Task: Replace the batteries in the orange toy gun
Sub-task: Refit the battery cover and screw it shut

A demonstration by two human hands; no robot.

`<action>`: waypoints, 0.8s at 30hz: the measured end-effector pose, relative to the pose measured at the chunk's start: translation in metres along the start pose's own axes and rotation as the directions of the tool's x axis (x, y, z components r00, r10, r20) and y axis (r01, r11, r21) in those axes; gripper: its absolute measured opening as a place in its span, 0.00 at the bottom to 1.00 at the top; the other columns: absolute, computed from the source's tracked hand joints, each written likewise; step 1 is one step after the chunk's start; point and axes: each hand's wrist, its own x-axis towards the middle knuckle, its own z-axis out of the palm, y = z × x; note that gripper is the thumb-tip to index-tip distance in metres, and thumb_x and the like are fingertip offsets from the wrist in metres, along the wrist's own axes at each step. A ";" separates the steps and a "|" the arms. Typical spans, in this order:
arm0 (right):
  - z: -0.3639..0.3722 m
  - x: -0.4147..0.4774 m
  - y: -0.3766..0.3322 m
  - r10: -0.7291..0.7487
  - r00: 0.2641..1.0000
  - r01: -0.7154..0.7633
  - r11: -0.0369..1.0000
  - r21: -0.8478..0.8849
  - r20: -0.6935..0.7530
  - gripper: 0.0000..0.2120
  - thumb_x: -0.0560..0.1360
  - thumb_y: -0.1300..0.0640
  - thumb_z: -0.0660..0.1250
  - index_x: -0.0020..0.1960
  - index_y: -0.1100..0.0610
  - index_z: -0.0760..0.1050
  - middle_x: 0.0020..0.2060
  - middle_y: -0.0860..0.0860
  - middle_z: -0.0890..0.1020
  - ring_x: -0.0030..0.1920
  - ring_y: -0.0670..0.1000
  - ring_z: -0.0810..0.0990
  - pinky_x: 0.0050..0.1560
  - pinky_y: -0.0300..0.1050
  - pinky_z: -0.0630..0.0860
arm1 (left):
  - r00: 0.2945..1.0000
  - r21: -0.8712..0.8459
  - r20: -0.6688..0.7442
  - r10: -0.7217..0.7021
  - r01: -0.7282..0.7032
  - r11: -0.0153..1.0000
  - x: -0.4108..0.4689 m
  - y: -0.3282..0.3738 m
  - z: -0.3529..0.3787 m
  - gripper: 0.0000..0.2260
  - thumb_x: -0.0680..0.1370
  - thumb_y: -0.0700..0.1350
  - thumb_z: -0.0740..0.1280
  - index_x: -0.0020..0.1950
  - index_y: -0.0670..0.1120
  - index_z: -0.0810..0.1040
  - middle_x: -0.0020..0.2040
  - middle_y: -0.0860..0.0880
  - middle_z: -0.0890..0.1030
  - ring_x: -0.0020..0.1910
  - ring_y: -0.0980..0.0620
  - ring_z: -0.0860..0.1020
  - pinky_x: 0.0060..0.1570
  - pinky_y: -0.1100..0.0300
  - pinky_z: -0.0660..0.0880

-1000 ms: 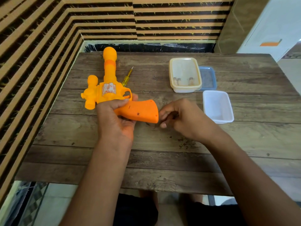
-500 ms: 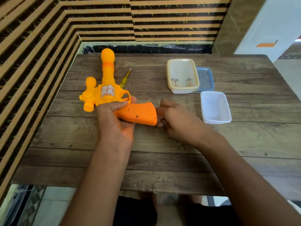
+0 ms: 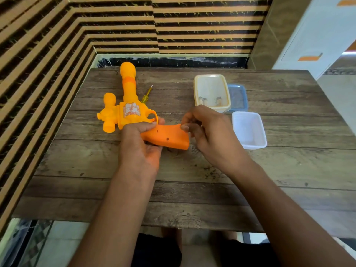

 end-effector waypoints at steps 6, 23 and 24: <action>0.010 -0.001 0.002 -0.087 0.996 0.087 0.996 0.021 0.005 0.04 0.78 0.61 0.68 0.46 0.62 0.78 0.43 0.52 0.77 0.42 0.45 0.72 0.44 0.33 0.68 | 1.000 -0.014 -0.001 -0.011 0.011 1.000 0.004 -0.003 -0.004 0.25 0.76 0.30 0.64 0.73 0.40 0.74 0.67 0.37 0.81 0.64 0.39 0.82 0.64 0.42 0.78; 0.017 0.006 0.004 0.031 0.992 -0.048 0.990 0.135 0.126 0.04 0.76 0.55 0.71 0.48 0.54 0.82 0.48 0.50 0.78 0.51 0.50 0.77 0.48 0.39 0.69 | 0.998 -0.067 -0.009 -0.061 0.060 0.996 0.012 -0.009 -0.003 0.23 0.74 0.30 0.65 0.70 0.36 0.75 0.59 0.36 0.84 0.62 0.37 0.82 0.32 0.58 0.80; 0.018 0.006 0.004 0.024 0.992 -0.043 0.988 0.147 0.127 0.03 0.76 0.55 0.71 0.48 0.54 0.82 0.48 0.50 0.78 0.51 0.51 0.77 0.49 0.41 0.70 | 0.998 -0.064 0.002 -0.055 0.055 0.996 0.012 -0.009 -0.003 0.23 0.75 0.31 0.65 0.71 0.36 0.74 0.57 0.37 0.84 0.63 0.36 0.82 0.32 0.58 0.80</action>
